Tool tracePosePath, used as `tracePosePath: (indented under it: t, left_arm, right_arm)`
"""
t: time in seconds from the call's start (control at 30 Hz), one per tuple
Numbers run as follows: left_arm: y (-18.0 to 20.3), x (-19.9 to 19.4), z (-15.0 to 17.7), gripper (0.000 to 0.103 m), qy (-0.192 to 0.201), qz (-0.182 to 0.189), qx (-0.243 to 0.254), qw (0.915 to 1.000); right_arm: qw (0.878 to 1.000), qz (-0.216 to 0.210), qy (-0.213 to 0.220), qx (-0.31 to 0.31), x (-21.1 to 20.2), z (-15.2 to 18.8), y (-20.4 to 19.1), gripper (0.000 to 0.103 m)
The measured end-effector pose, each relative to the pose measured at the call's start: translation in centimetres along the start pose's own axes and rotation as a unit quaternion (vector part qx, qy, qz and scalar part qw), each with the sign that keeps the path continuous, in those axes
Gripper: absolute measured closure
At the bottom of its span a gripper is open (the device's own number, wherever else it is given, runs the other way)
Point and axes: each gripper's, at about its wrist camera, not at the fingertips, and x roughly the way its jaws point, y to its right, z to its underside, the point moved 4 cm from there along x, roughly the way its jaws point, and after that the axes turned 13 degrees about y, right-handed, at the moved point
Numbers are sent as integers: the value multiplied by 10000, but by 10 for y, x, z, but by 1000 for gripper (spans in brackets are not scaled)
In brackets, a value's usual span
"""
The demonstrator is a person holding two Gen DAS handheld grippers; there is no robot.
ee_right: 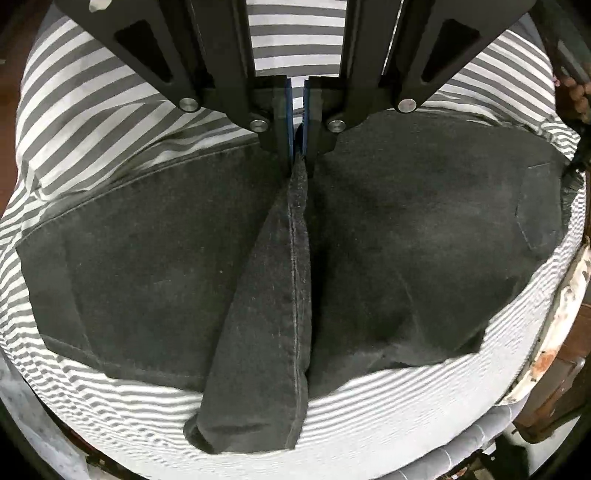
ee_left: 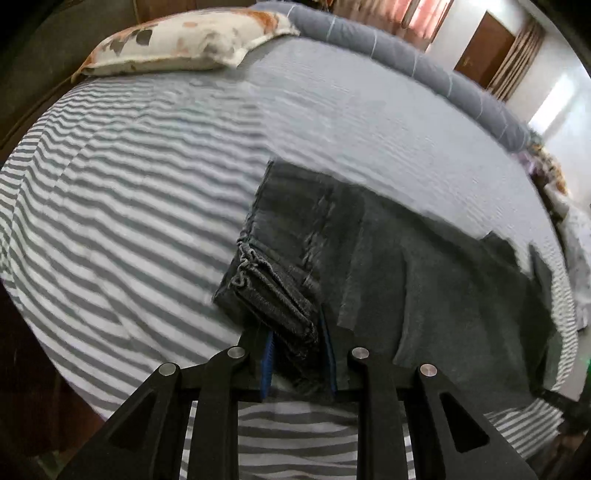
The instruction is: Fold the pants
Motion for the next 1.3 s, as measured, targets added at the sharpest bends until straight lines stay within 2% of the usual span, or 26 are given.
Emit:
tracePosePath:
  t: [0.07,0.2,0.3,0.33,0.37,0.43,0.53,0.73,0.83,0.93,1.03,1.13,1.2,1.3]
  left_arm:
    - [-5,12,11,80,-230,-94,-77,9997]
    - [-4,10,12,79,-104,-140,-56,9998]
    - [-2,4,14,71,-138,-126,-196,9996]
    - [0,1,16,63,-191,-56,-331,9993]
    - [1,-2,18,55,-242,-9,-463,9986]
    - [6,-13,18,55,-225,-55,-509,9984]
    - [21,-34,14,54,-106,-90,-361,9993]
    - [75,-87,14,54,372,-81,229,9990]
    - [118,-104,20,54,565,259,494,9968]
    - [171,-108,33,54,597,782,793,9920]
    - [227,-103,58,54,500,1325,1100,9838]
    - [287,-88,91,54,175,1778,1491,9725]
    - [316,-80,109,54,61,1950,1768,9647]
    - [350,-71,132,54,-140,2194,1897,9569]
  right_arm:
    - [10000,11,-57,40,8,2,0,101]
    - [9998,-93,-142,86,18,-1,-4,99]
    - [9985,-330,-253,366,20,-4,1,88]
    - [9980,-384,-254,434,17,-8,11,78]
    - [9976,-456,-185,479,13,-12,14,74]
    - [9977,-504,-61,460,2,-17,20,69]
    - [9960,-689,92,557,-14,-27,33,68]
    - [9943,-697,453,665,-38,-41,73,66]
    - [9932,-684,451,831,-45,-40,94,66]
    - [9917,-666,520,972,-55,-48,114,65]
    - [9891,-755,689,1063,-69,-56,127,65]
    - [9867,-850,795,1135,-79,-64,125,65]
    - [9851,-936,817,1187,-84,-67,126,65]
    - [9839,-998,881,1193,-90,-71,126,65]
